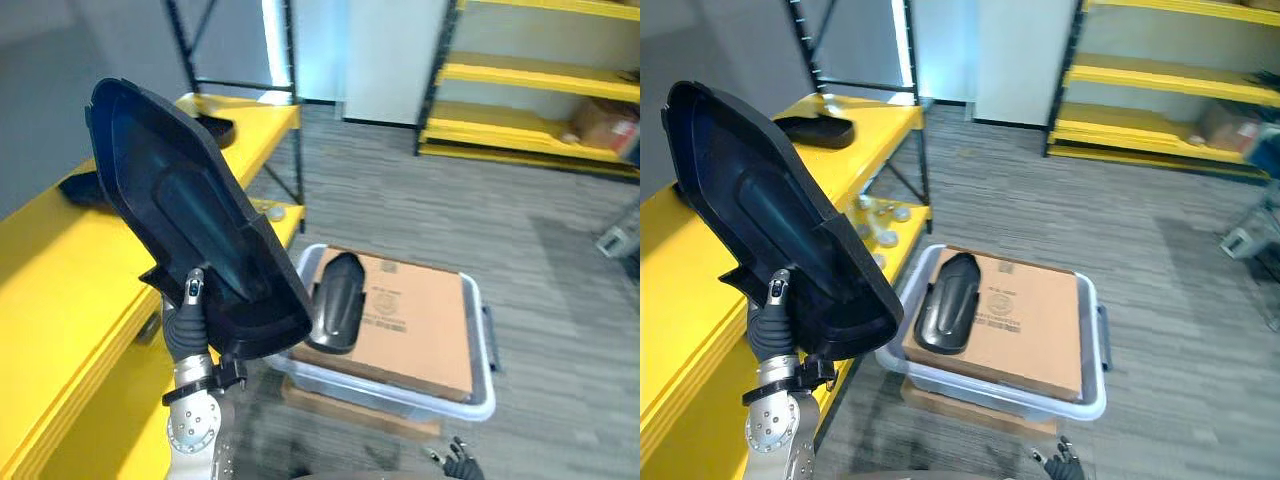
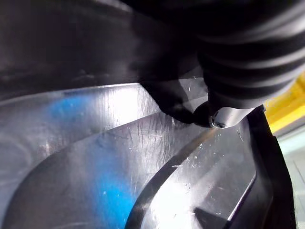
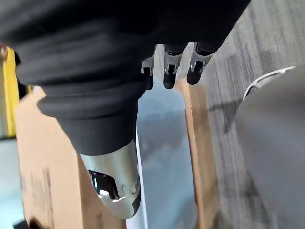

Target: Walk over and take plastic housings, then place them on the shelf

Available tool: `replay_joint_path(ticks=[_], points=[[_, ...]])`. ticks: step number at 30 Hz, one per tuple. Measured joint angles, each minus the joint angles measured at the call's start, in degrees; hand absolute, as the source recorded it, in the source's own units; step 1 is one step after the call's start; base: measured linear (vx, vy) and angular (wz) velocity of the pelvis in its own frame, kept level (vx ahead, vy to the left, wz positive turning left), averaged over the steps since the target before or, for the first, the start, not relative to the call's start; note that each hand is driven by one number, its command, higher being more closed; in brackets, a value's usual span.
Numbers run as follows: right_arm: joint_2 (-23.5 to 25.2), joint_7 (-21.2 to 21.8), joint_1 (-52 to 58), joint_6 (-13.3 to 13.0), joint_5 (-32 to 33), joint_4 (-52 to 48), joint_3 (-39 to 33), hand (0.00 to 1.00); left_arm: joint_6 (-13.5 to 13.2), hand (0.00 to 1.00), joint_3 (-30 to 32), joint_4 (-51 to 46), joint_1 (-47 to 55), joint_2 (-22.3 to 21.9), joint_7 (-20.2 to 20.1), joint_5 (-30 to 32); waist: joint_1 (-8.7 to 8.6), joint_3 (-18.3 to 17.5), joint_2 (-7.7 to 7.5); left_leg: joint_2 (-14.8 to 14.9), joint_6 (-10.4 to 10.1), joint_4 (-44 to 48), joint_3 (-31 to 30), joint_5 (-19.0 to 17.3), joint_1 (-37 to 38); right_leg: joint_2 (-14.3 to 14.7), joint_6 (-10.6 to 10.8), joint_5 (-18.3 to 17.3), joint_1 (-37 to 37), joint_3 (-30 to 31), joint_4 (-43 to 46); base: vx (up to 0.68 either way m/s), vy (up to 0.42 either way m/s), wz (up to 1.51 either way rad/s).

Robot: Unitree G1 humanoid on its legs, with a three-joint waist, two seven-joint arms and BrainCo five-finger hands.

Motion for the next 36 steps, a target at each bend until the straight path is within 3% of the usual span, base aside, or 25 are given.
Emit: replay_joint_path(ticks=[2, 3, 5, 6, 9, 14, 16, 17, 18, 19, 20, 22, 25, 27, 29, 32, 33, 36], points=[[-0.3, -0.2, -3.1, 0.0, -1.5, 1.2, 1.3, 0.00, 0.0, 1.00, -0.8, -0.8, -0.7, 0.0, 0.2, -0.8, 0.45, 1.4, -0.47, -1.4, 0.3, 3.9, -4.3, -0.3, -4.5, -1.5, 0.4, -1.3, 0.1, -6.8, 1.8, 0.00, 0.016, 1.80], [-0.4, -0.7, -5.5, -0.1, -1.8, 1.2, 1.3, 0.00, 0.0, 1.00, -1.2, -1.8, -2.0, -0.1, 0.4, -1.4, 0.32, 2.9, -0.05, 0.0, 1.2, 7.1, 1.1, -1.1, -8.5, -2.0, 0.4, -1.4, 0.1, -11.8, 2.9, -0.04, 0.025, 1.77], [-1.0, -1.5, -7.7, 0.0, -2.1, 1.7, 1.4, 0.00, 0.0, 1.00, -1.7, -1.7, -4.0, -0.1, 0.4, -1.4, 0.63, 3.9, 0.70, 2.7, 1.6, 8.5, 10.1, -1.2, -10.8, -2.7, 0.4, -1.4, 0.5, -16.2, 3.7, -0.01, 0.044, 1.61], [-1.3, -1.5, -8.7, 0.0, -2.2, 1.6, 1.7, 0.00, 0.0, 1.00, -2.3, -1.4, -5.3, -0.1, 0.4, -1.4, 0.56, 4.5, 1.12, 5.2, 2.2, 9.3, 18.8, -1.4, -11.2, -3.3, 0.4, -1.5, 1.6, -19.2, 4.3, 0.06, 0.066, 1.44], [-2.0, -1.5, -9.6, 0.0, -3.3, 2.6, 3.0, 0.00, -0.9, 1.00, -4.3, 1.0, -7.9, 0.2, 0.4, -1.4, 0.08, 4.4, 0.99, 7.5, 3.5, 9.7, 34.8, -1.6, -10.3, -6.3, 1.1, -1.9, 3.7, -25.2, 7.0, 0.13, 0.073, 1.32], [-1.1, -1.3, -10.8, 0.7, -5.6, 4.2, 3.7, 0.00, -1.1, 1.00, -6.2, 4.8, -9.4, 1.4, -0.9, -1.5, -0.02, 4.3, 0.36, 2.0, 4.3, 8.0, 30.3, -0.7, -10.5, -9.3, 1.2, -0.9, 6.1, -28.8, 6.9, 0.14, 0.081, 0.68], [-1.4, -1.3, -11.2, 1.6, -6.6, 4.3, 3.8, 0.00, -0.9, 1.00, -6.2, 5.4, -9.4, 1.6, -1.0, -1.5, 0.04, 4.4, 0.47, 1.6, 4.9, 8.8, 29.2, -1.8, -9.9, -11.9, 0.9, -0.6, 5.7, -28.2, 13.2, 0.12, 0.081, 0.43], [-1.7, -1.3, -11.1, 1.7, -6.7, 4.2, 3.9, 0.00, -0.8, 1.00, -6.9, 5.5, -9.5, 1.9, -1.1, -1.5, -0.07, 4.6, 0.77, 1.2, 5.2, 8.8, 27.8, -2.5, -8.5, -14.0, -3.1, 0.6, 3.9, -24.8, 20.9, 0.11, 0.111, 0.34], [-2.2, -1.3, -11.0, 1.7, -6.7, 4.3, 3.8, 0.00, -0.9, 1.00, -8.4, 6.2, -9.9, 2.2, -1.1, -1.5, -0.29, 4.9, 1.22, 2.2, 4.9, 8.5, 26.2, -3.6, -6.4, -14.7, -6.0, -0.1, -0.1, -15.1, 29.4, 0.14, 0.105, 0.39], [-2.1, -1.3, -11.0, 1.7, -6.8, 4.3, 3.9, 0.00, -1.1, 1.00, -8.5, 7.0, -10.5, 2.7, -1.1, -1.4, -0.35, 5.3, 2.08, 2.5, 5.0, 8.6, 25.0, -3.9, -5.8, -13.1, -4.8, -3.5, -2.1, -9.4, 31.6, 0.12, 0.032, 0.50], [-2.1, -1.2, -11.3, 1.7, -7.2, 4.0, 4.0, 0.00, -1.0, 1.00, -8.4, 8.7, -11.6, 3.3, -1.0, -1.4, -1.01, 5.3, 1.94, 3.0, 5.0, 8.2, 23.2, -4.1, -4.4, -9.1, -3.8, -8.7, -5.5, -0.6, 33.4, 0.12, 0.014, 0.53], [-2.3, -1.3, -11.3, 1.7, -7.8, 3.6, 4.0, 0.00, -1.0, 1.00, -8.2, 10.7, -12.2, 3.4, -0.7, -1.5, -1.86, 5.3, 1.70, 2.6, 4.6, 7.8, 21.0, -4.5, -2.3, -4.8, -3.6, -12.5, -9.4, 7.3, 31.5, 0.13, 0.019, 0.72], [-2.6, -1.3, -10.7, 1.6, -7.8, 2.8, 5.3, 0.00, -1.0, 1.00, -8.6, 11.6, -12.4, 3.4, -0.5, -1.3, -3.72, 5.3, 1.82, 2.2, 3.0, 9.7, 15.4, -5.9, -2.2, 1.9, -2.4, -13.0, -15.7, 19.0, 24.5, 0.13, -0.052, 1.01], [-2.8, -1.4, -9.1, 1.6, -7.8, 2.1, 5.5, 0.00, -1.1, 1.00, -10.3, 11.9, -12.6, 3.8, 0.3, -1.3, -3.47, 5.1, 1.38, 1.7, 1.4, 11.8, 12.2, -7.2, -2.5, 3.8, -0.6, -11.1, -16.9, 25.5, 20.3, 0.11, -0.152, 1.20], [-2.3, -1.2, -7.6, 1.7, -7.7, 2.0, 6.2, 0.00, -1.2, 1.00, -11.1, 12.1, -12.5, 3.9, 0.4, -1.0, -2.94, 3.9, -1.65, 0.2, -0.1, 14.3, 8.2, -9.9, -2.5, 2.0, -1.2, -5.3, -15.2, 24.0, 17.3, 0.18, -0.296, 1.24], [-3.1, -1.2, -8.1, 1.6, -7.7, 1.3, 6.2, 0.00, -1.2, 1.00, -12.5, 11.9, -12.2, 2.7, 0.3, -0.9, -2.56, 3.1, 1.99, 5.9, -3.0, 13.9, 8.7, -8.8, -4.1, 4.9, -3.8, -3.9, -12.4, 17.5, 11.7, 0.19, -0.317, 0.91], [-3.4, -1.1, -8.6, 1.6, -7.7, 1.3, 6.2, 0.00, -1.2, 1.00, -12.9, 11.9, -12.2, 2.1, 0.2, -0.9, -2.48, 3.2, 2.21, 7.2, -4.3, 11.7, 8.4, -7.3, -3.3, 5.9, -4.5, -3.2, -11.3, 16.2, 10.0, 0.19, -0.265, 0.47], [-3.4, -1.1, -8.8, 1.5, -7.7, 1.3, 6.1, 0.00, -1.1, 1.00, -12.9, 11.9, -12.3, 1.2, 0.1, -0.9, -2.31, 2.9, 2.58, 9.0, -5.2, 8.0, 8.3, -5.9, -0.4, 7.8, -5.3, -2.7, -8.3, 14.8, 7.3, 0.12, -0.132, 0.17]])
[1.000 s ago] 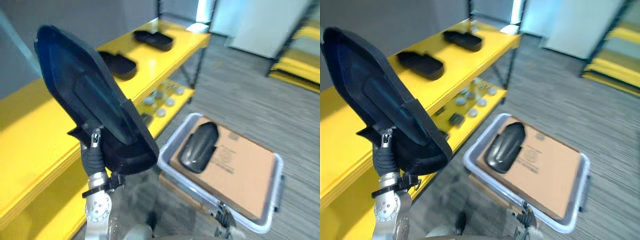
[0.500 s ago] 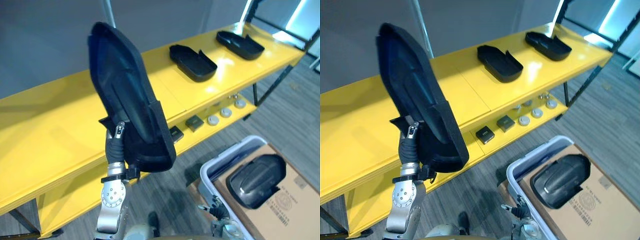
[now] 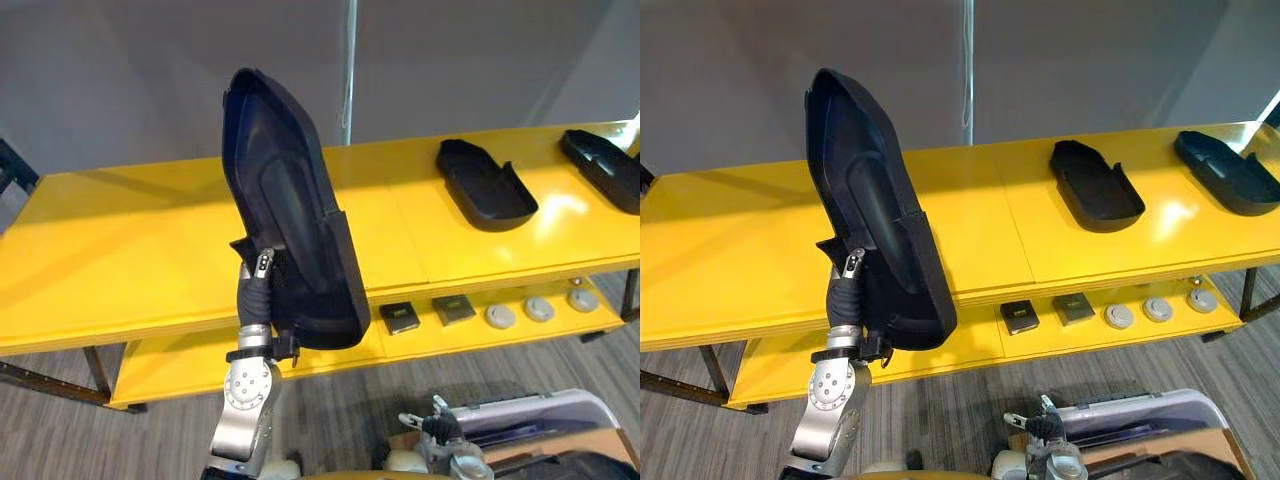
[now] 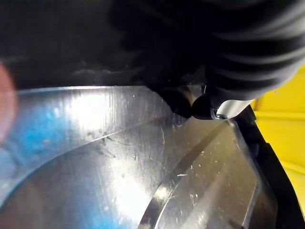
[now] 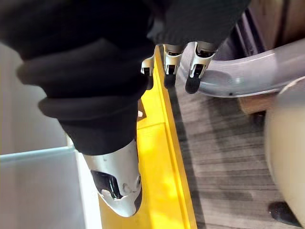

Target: Walk over and take plastic housings, then place them on the shelf

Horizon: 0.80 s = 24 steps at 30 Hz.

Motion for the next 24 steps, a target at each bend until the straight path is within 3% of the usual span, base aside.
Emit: replay_joint_path(ticks=[6, 12, 17, 24], points=[[-0.5, 0.2, 0.0, 0.0, -0.2, 0.1, 0.0, 0.00, 1.6, 1.00, 0.9, 2.9, -2.3, 2.3, -1.1, 0.4, -0.65, -0.9, -0.41, 0.4, 0.2, -3.4, 0.5, 1.8, 1.4, 0.6, 0.0, 3.0, 2.5, -0.5, -5.7, 0.02, -0.012, 0.00], [0.1, 1.8, 0.8, 0.1, -1.9, 0.0, 3.2, 0.00, 5.4, 1.00, 8.9, 13.1, -12.7, 6.0, 2.0, 3.1, -0.89, -1.2, -0.91, -0.8, 0.8, -4.5, 2.7, 3.3, 1.2, 0.0, 0.6, 8.2, 4.1, 1.1, -12.8, -0.10, 0.040, -0.17], [-0.5, 2.6, 1.7, 0.2, -3.2, -0.4, 4.1, 0.00, 7.9, 1.00, 12.9, 21.2, -22.5, 8.7, 5.6, 4.2, -1.67, -1.5, -1.30, -1.0, 0.2, -8.4, 2.5, 6.1, 1.3, 0.1, 0.9, 9.7, 3.5, 0.8, -15.3, -0.12, -0.021, 0.02], [-0.5, 3.7, 2.2, 0.3, -3.3, -1.2, 5.4, 0.00, 10.5, 1.00, 14.7, 33.3, -31.1, 11.5, 6.7, 3.5, -2.80, -1.5, -1.72, -1.0, 0.1, -9.7, 3.1, 7.1, 1.1, 0.3, 1.4, 10.2, 2.7, 1.0, -15.9, -0.05, -0.008, -0.02]])
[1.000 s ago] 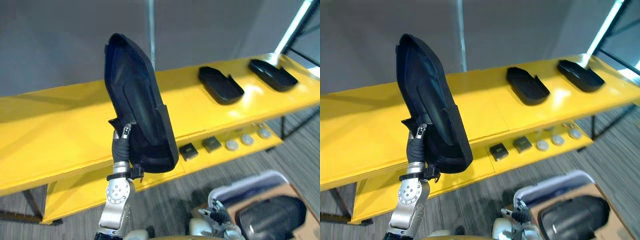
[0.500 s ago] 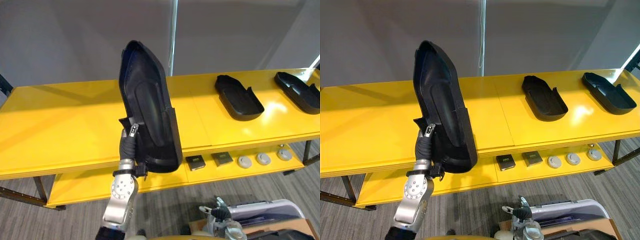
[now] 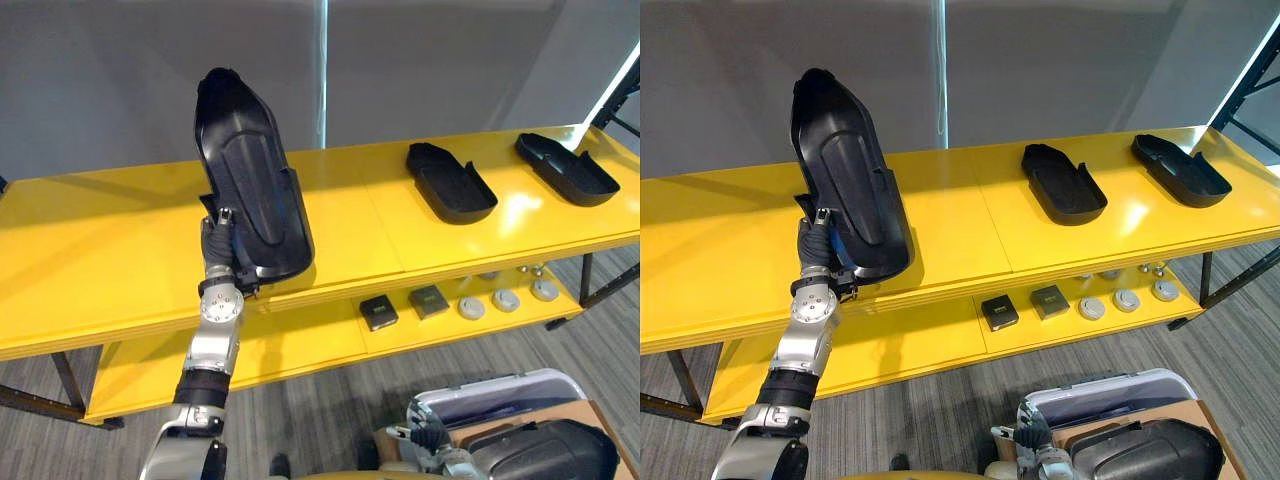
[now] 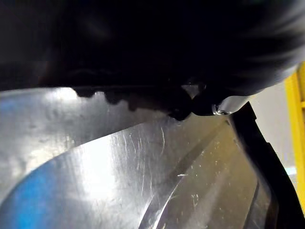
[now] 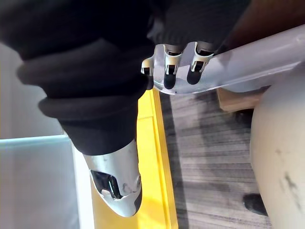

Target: Walk over and take plastic housings, then place them on the shelf

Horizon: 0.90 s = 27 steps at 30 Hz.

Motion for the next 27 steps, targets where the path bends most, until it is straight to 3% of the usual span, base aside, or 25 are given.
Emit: replay_joint_path(ticks=[5, 12, 13, 27], points=[[0.1, 0.0, -0.1, 0.6, -0.1, -0.9, 1.4, 0.00, 0.9, 1.00, 0.0, 9.2, -6.0, 2.0, 1.1, -3.9, -1.24, 0.1, -0.40, 0.2, 0.3, 0.0, 0.3, 0.2, -0.7, 0.0, -0.6, 0.7, -0.8, 0.1, 0.2, 0.00, 0.000, -0.01], [0.1, 0.0, -0.4, 0.6, 0.0, -1.4, 1.5, 0.00, 1.3, 1.00, -0.2, 16.3, -12.5, 3.7, 0.9, -7.3, -1.70, 1.1, -1.25, 0.1, 0.3, 0.1, 1.6, 0.2, -1.6, -0.1, -0.5, 1.0, -2.4, 1.4, 0.2, 0.00, 0.013, -0.10], [0.1, 0.0, -0.6, 0.6, 0.0, -1.4, 1.5, 0.00, 1.4, 0.00, -0.3, 16.4, -13.0, 3.7, 0.8, -7.6, -1.93, 1.4, -1.30, 0.1, 0.3, 0.1, 1.6, 0.2, -1.8, -0.1, -0.5, 1.0, -2.6, 1.5, 0.2, 0.00, 0.000, 0.00], [0.1, -0.2, -1.1, 0.7, 0.0, -2.6, 2.7, 0.00, 2.4, 0.00, 0.0, 18.6, -16.3, 2.7, 2.6, -9.4, -2.85, 2.9, -1.34, 0.2, 0.3, 0.1, 3.0, 0.2, -2.0, 0.0, -0.6, 1.3, -3.4, 2.7, 0.2, -0.02, 0.005, -0.05]])
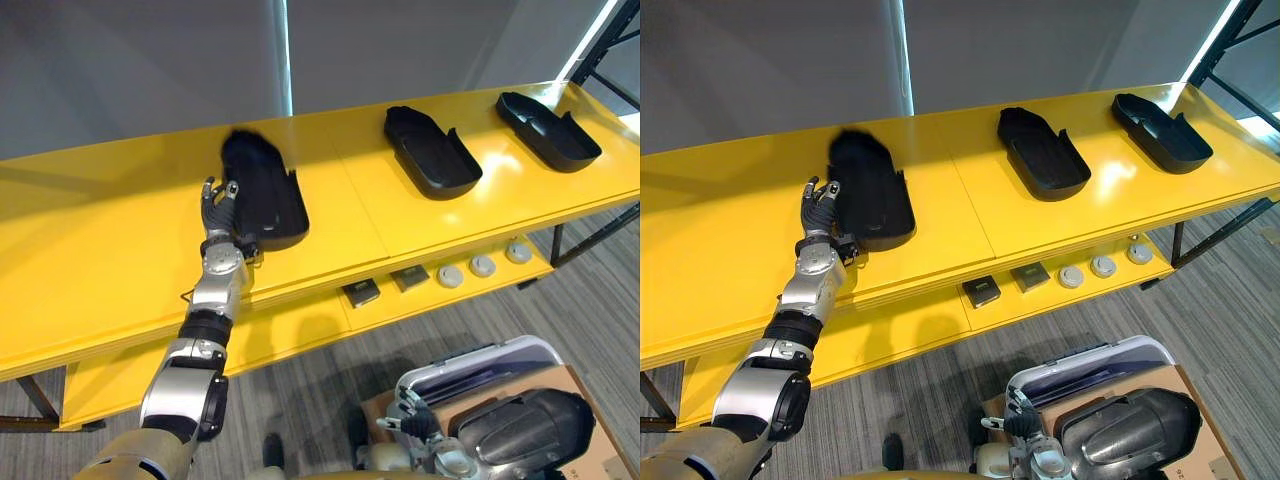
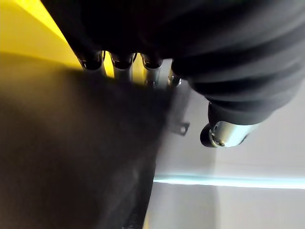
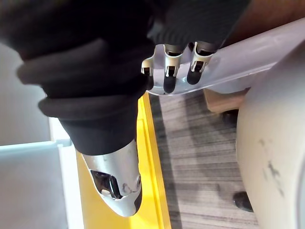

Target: Walk over and take plastic housings, then place them on the shelf

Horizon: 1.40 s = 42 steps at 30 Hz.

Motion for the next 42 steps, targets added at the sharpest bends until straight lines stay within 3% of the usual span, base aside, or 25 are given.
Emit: replay_joint_path(ticks=[10, 12, 13, 16, 18, 20, 21, 26, 31, 42], points=[[0.0, 0.0, 0.2, 0.0, 0.0, 0.0, 0.1, 0.00, 0.0, 0.00, 1.8, -0.9, 0.0, -0.1, 2.0, 0.4, 0.17, 0.0, 0.02, -0.1, 0.0, -0.1, -0.1, 0.0, 0.6, -0.1, 0.0, 0.0, 0.7, -0.2, 0.0, -0.03, 0.004, 0.01], [-0.1, 0.0, 0.2, -0.1, 0.0, 0.0, 0.4, 0.00, 0.2, 0.00, 1.7, -6.2, 0.7, -0.5, 3.4, 2.7, 0.22, 0.0, 0.03, -0.1, 0.0, -0.1, -0.2, 0.0, 0.6, -0.1, 0.0, 0.0, 0.7, -0.3, 0.0, 0.00, 0.000, 0.00], [-0.1, 0.0, 0.2, -0.2, 0.0, 0.0, 0.4, 0.00, 0.2, 0.00, 1.6, -9.2, 1.3, -0.7, 3.7, 4.2, 0.25, 0.0, 0.04, -0.1, 0.0, -0.1, -0.2, 0.0, 0.6, -0.1, 0.0, 0.0, 0.7, -0.3, 0.0, 0.00, 0.000, 0.00], [-0.1, 0.0, 0.3, -0.9, 0.0, 0.1, 0.4, 0.00, 0.2, 0.00, -1.1, -28.9, 6.5, -3.1, 5.1, 16.8, 0.53, 0.1, 0.14, -0.2, 0.0, -0.1, -0.9, 0.0, 0.4, -0.3, 0.1, -0.1, 0.8, -0.7, 0.0, 0.00, 0.001, 0.08], [-0.1, 0.0, 0.7, -1.2, 0.0, 0.2, 0.3, 0.00, 0.0, 0.00, -4.3, -38.8, 11.2, -6.1, 5.3, 24.5, 1.67, 0.1, 0.22, -0.3, 0.0, -0.1, -1.2, 0.0, 0.3, -0.4, 0.1, -0.2, 0.8, -0.9, 0.0, 0.00, 0.004, 0.08], [-0.2, 0.0, 0.5, -1.3, 0.0, 0.6, 0.2, 0.00, -0.3, 0.00, -6.6, -43.5, 16.1, -8.8, 4.7, 29.1, 1.81, 0.1, 0.22, -0.4, 0.0, -0.1, -1.4, 0.0, 0.3, -0.4, 0.1, -0.2, 1.0, -1.2, 0.0, -0.01, 0.010, 0.07], [-0.2, 0.0, 0.5, -1.3, 0.0, 0.7, 0.1, 0.00, -0.5, 1.00, -8.1, -44.6, 19.4, -9.8, 4.3, 30.9, 1.93, 0.1, 0.23, -0.4, 0.0, -0.1, -1.4, 0.0, 0.3, -0.5, 0.1, -0.2, 1.0, -1.2, 0.0, -0.02, 0.010, 0.05], [0.0, 0.0, 0.4, -1.3, -0.1, 1.2, -0.3, 0.00, -0.9, 1.00, -14.1, -44.7, 28.6, -10.2, -0.7, 35.7, 1.99, 0.0, 0.33, -0.4, 0.0, -0.2, -1.2, 0.0, 1.2, -0.4, 0.3, -0.3, 1.9, -1.3, 0.0, -0.05, 0.003, 0.00], [-0.1, 0.0, 0.3, -1.3, -0.5, 1.2, -0.4, 0.00, -2.5, 1.00, -14.7, -40.9, 30.1, -10.2, -4.3, 37.7, 2.01, -0.2, 0.68, -0.3, -0.3, -0.5, -0.9, -0.2, 1.1, -0.3, 0.7, -0.8, 1.7, -1.0, -0.2, -0.06, -0.006, -0.04], [-0.1, -0.2, 0.0, -1.3, -1.2, 1.2, -0.4, 0.00, -2.1, 1.00, -14.6, -31.2, 30.1, -9.7, -5.3, 41.3, 1.66, -0.3, 0.83, -0.2, 0.1, -0.4, 0.3, -0.5, 0.9, 0.1, 0.9, -0.8, 0.8, 0.2, -0.1, 0.00, -0.001, -0.05]])
